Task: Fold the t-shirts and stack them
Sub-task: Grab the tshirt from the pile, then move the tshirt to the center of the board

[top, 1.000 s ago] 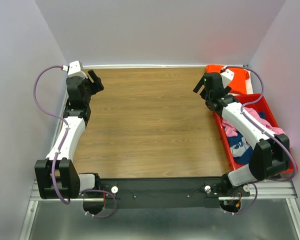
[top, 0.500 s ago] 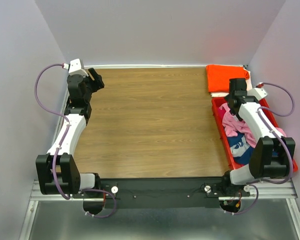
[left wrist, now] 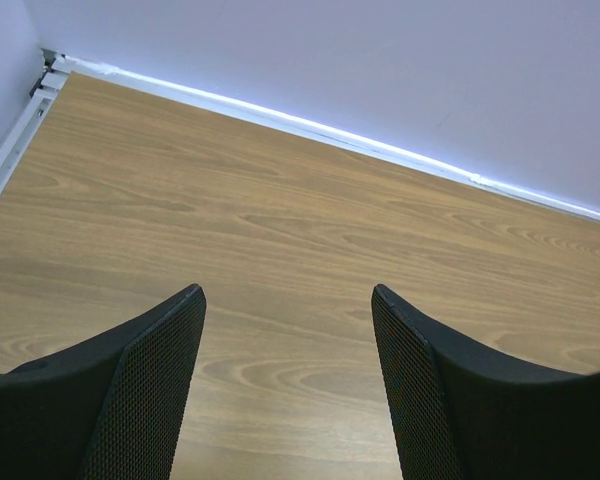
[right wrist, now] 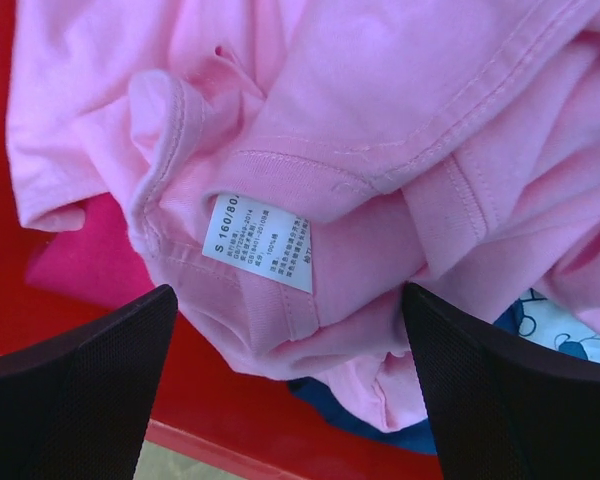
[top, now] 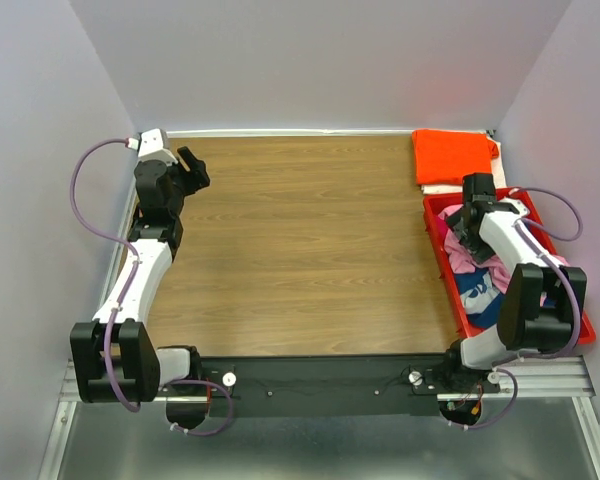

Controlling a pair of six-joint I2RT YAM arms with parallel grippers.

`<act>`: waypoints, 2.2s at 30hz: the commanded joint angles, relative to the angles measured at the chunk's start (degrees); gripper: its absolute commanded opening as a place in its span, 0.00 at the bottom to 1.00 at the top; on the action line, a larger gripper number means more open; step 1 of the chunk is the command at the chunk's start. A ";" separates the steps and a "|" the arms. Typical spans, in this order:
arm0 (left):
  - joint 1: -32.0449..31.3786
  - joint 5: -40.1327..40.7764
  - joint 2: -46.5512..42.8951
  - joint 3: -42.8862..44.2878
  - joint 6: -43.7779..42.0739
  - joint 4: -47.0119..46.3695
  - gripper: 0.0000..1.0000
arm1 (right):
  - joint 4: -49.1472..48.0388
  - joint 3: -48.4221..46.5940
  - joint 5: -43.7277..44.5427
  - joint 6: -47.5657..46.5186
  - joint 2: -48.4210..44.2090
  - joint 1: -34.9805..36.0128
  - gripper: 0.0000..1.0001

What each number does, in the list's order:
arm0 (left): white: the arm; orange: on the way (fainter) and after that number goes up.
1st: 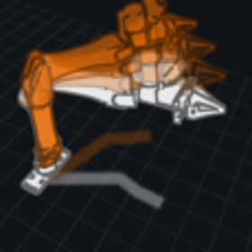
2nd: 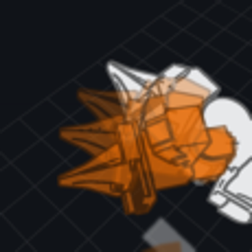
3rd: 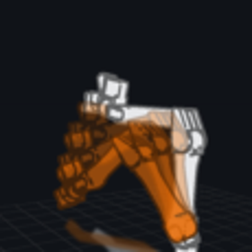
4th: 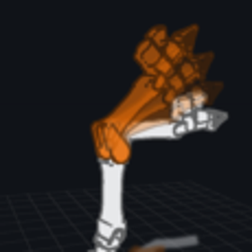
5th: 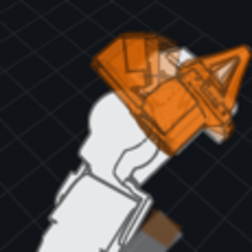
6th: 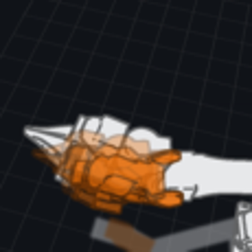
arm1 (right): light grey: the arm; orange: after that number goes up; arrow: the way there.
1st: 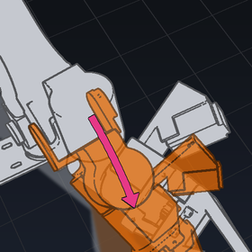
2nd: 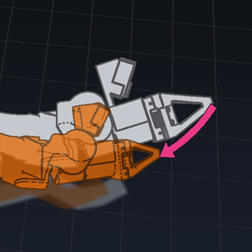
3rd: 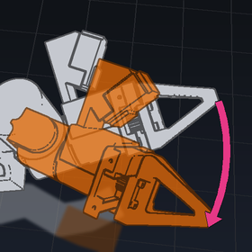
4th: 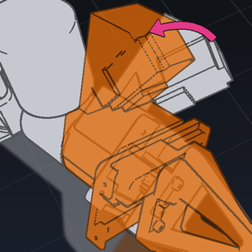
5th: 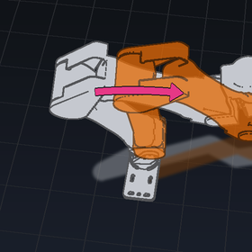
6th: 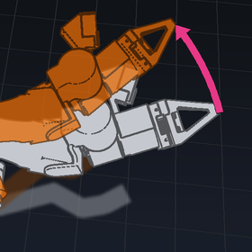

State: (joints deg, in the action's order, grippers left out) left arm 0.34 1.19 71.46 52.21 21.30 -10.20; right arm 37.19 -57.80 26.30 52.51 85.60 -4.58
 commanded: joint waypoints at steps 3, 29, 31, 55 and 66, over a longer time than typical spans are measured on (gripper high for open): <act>-0.16 -0.93 -3.52 -2.37 0.15 0.79 0.75 | 0.78 0.14 -3.01 -2.67 2.99 -0.08 0.84; -0.16 -0.31 -3.61 -0.53 -0.65 -2.10 0.75 | -20.81 -22.26 -19.16 -20.69 -13.36 0.36 0.00; -0.08 -0.66 -2.82 0.44 -0.56 -2.28 0.75 | -22.42 -25.94 -22.16 -22.01 -11.61 3.07 0.00; -0.16 4.96 -4.75 -0.09 -0.91 -0.36 0.75 | -25.15 -64.57 -22.30 -30.28 16.80 29.63 0.02; -0.16 6.81 -0.19 -1.67 0.23 5.36 0.75 | -23.39 -30.45 -9.68 -32.03 15.47 29.54 0.94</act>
State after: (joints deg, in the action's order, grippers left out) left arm 0.34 6.02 69.12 51.62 20.64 -7.55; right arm 13.50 -91.37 14.39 22.15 101.01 25.06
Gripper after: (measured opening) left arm 0.751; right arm 0.931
